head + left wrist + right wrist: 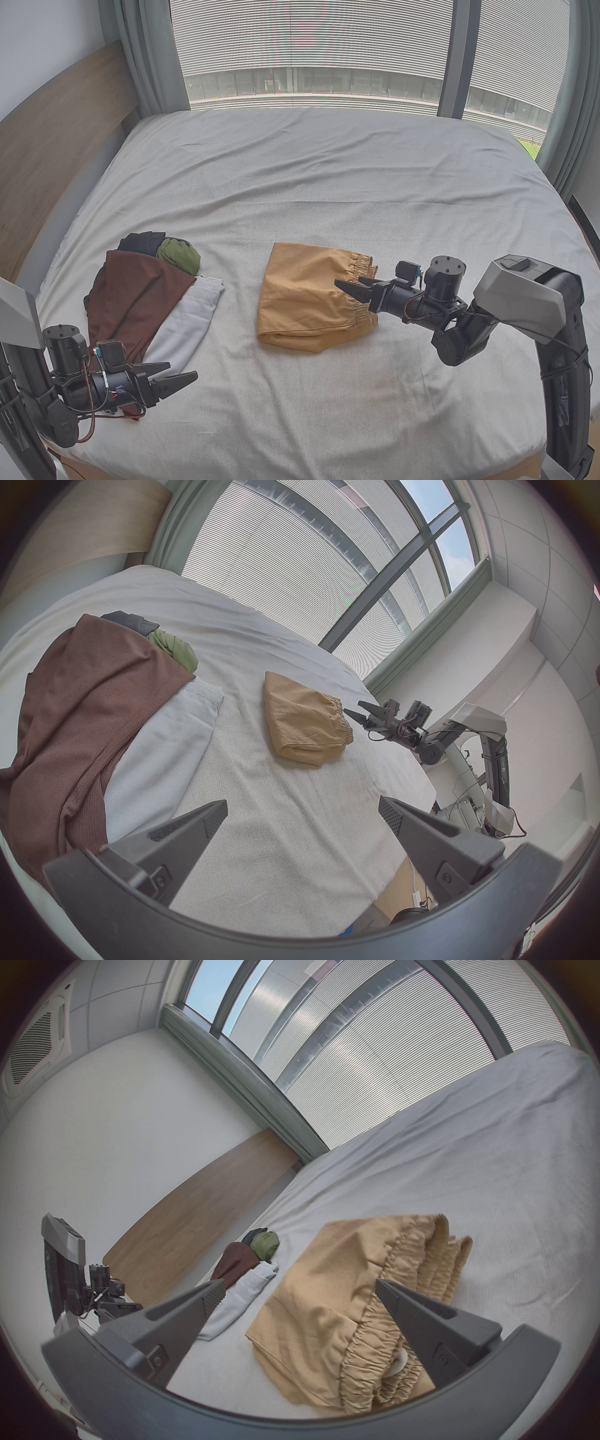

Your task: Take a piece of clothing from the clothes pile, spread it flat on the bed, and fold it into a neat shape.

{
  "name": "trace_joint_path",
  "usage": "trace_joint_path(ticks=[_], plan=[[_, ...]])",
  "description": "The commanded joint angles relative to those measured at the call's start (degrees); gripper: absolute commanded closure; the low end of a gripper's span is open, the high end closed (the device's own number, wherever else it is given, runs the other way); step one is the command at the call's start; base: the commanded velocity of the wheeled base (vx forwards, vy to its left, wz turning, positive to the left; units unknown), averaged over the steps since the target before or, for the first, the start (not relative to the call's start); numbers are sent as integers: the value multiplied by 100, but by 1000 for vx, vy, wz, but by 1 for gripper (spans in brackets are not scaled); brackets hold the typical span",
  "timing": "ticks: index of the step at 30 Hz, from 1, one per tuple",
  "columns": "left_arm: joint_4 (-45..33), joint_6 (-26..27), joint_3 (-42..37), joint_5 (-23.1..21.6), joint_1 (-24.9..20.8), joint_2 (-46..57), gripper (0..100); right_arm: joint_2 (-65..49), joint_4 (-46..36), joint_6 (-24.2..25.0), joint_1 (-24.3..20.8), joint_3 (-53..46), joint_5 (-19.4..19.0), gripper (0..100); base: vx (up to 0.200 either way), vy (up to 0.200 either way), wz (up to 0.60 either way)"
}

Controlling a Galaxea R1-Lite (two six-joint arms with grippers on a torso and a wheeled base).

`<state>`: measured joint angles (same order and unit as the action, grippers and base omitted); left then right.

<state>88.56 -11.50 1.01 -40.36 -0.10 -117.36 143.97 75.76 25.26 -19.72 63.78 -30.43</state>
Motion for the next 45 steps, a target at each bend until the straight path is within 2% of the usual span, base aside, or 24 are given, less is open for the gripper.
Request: trace_joint_path(ticks=[1, 11, 15, 20, 22, 23, 24, 28, 32, 33, 34, 38, 39, 40, 41, 42, 43, 45], plan=[[-6, -2, -101, 2, 10, -24, 0, 579, 9, -3, -58, 170, 28, 0, 0, 0, 0], [-6, 7, -101, 2, -8, -15, 0, 667, 70, -30, -31, 117, 160, 0, 0, 0, 0], [3, 7, -101, 2, -34, 134, 0, 333, 158, -30, -31, -129, 239, 0, 0, 0, 0], [-6, -28, -101, -15, -61, 1224, 0, -1512, 299, -56, 21, -1219, 274, 0, 0, 0, 0], [-6, -46, -101, -24, -61, 1391, 0, -1767, 299, -65, 30, -1368, 274, 0, 0, 0, 0], [-15, -195, -101, -24, -69, 2147, 0, -2910, 237, -162, 144, -2036, 274, 0, 0, 0, 0], [-6, -239, -101, -24, -69, 2288, 0, -3094, 211, -197, 179, -2159, 283, 0, 0, 0, 0], [-103, -925, -101, 11, -210, 3887, 0, -4922, 184, -786, 672, -3610, 283, 0, 0, 0, 0], [-604, -1470, -101, 46, -368, 5223, 0, -6241, 193, -909, 1173, -4805, 274, 0, 0, 0, 0], [-647, -1478, -101, 46, -368, 5276, 0, -6294, 193, -917, 1190, -4849, 274, 0, 0, 0, 0], [-1359, -1478, -101, 46, -359, 5944, 0, -7041, 167, -909, 1471, -5367, 257, 0, 0, 0, 0], [-3108, -1549, -101, -42, -395, 7561, 0, -8271, 167, -909, 1972, -6317, 265, 0, 0, 0, 0], [-3917, -1584, -84, -77, -430, 8220, 0, -8772, -79, -830, 2087, -6378, 248, 0, 0, 0, 0], [-4277, -1601, -57, -103, -447, 8502, 0, -9045, -325, -794, 2139, -6378, 239, 0, 0, 0, 0], [-4875, -1637, 4, -191, -465, 8976, 0, -9616, -844, -750, 2183, -6378, 230, 0, 0, 0, 0], [-5121, -1663, 39, -235, -474, 9187, 0, -9888, -1064, -724, 2183, -6378, 230, 0, 0, 0, 0], [-5991, -1786, 224, -367, -482, 9925, 0, -10943, -1951, -627, 2166, -6369, 221, 0, 0, 0, 0], [-6958, -2076, 488, -516, -482, 10716, 0, -12068, -3331, -627, 2087, -6325, 221, 0, 0, 0, 0]])
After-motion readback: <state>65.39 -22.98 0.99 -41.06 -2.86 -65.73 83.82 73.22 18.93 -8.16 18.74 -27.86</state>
